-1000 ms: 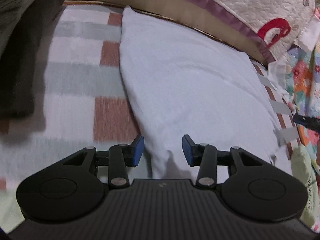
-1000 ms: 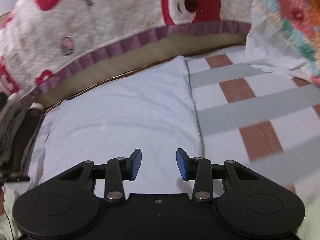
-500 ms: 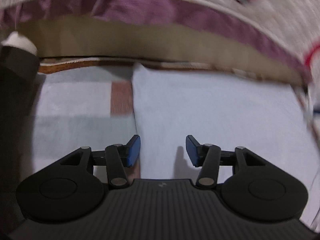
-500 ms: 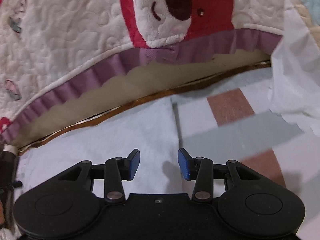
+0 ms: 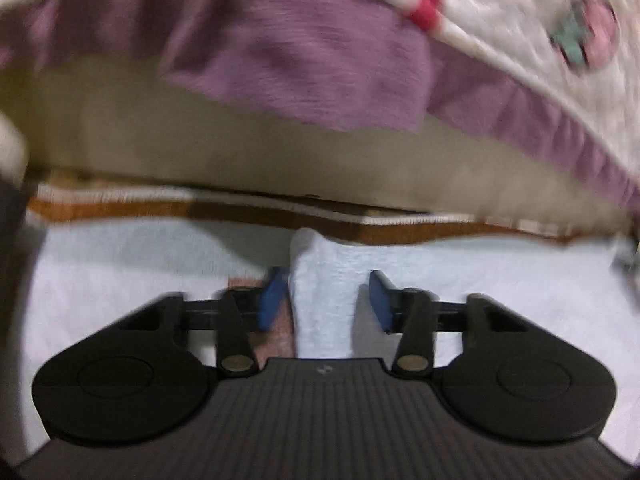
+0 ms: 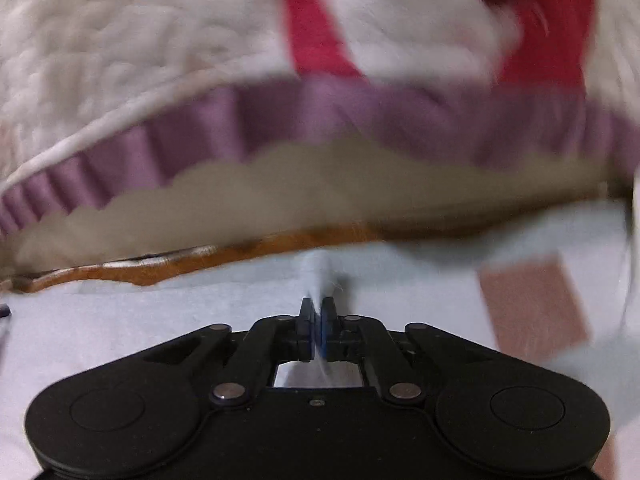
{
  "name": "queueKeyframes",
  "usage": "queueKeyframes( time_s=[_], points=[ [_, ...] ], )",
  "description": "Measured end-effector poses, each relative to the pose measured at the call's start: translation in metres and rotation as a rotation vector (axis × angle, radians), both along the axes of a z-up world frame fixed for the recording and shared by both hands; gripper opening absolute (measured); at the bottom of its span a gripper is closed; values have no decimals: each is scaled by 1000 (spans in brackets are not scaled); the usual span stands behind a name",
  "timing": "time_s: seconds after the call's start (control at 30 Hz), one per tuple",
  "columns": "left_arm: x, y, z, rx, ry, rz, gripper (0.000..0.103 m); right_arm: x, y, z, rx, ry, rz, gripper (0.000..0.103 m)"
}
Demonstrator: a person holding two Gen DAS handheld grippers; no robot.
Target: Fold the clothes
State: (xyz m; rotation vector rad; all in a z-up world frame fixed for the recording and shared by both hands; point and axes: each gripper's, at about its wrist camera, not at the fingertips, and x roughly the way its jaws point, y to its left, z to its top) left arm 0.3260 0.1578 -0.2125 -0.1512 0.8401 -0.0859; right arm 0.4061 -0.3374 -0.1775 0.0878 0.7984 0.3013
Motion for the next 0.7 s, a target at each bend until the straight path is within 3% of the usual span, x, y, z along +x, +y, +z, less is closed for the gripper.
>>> queueKeyframes(
  time_s=[0.1, 0.17, 0.47, 0.6, 0.7],
  points=[
    [4, -5, 12, 49, -34, 11, 1, 7, 1, 16, -66, -35, 24, 2],
    [9, -3, 17, 35, -61, 58, 1, 9, 5, 24, -101, -46, 36, 2],
    [-6, -22, 37, 62, -153, 58, 1, 1, -2, 39, -120, -51, -14, 3],
    [-40, -24, 58, 15, -205, 64, 1, -21, -10, 61, -74, -74, -42, 3],
    [-86, -24, 79, -58, -239, 35, 1, -55, -25, 88, 27, -114, -66, 3]
  ],
)
